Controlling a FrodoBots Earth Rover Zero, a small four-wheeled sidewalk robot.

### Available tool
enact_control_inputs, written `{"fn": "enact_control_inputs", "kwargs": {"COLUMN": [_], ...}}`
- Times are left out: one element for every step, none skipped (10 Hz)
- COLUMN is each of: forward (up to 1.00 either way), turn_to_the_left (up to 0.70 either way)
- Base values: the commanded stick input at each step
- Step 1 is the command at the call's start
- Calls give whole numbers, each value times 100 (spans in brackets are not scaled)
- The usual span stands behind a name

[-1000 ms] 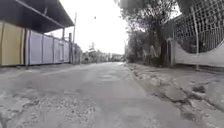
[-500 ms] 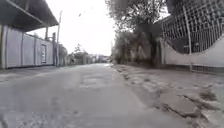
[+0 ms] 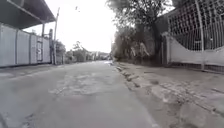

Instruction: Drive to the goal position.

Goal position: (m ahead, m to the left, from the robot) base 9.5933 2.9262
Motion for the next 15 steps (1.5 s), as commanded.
{"fn": "enact_control_inputs", "kwargs": {"forward": [100,100,100,100,100,100,100,100,100,100,100,100,100,100,100], "turn_to_the_left": [0,0,0,0,0,0,0,0,0,0,0,0,0,0,0]}}
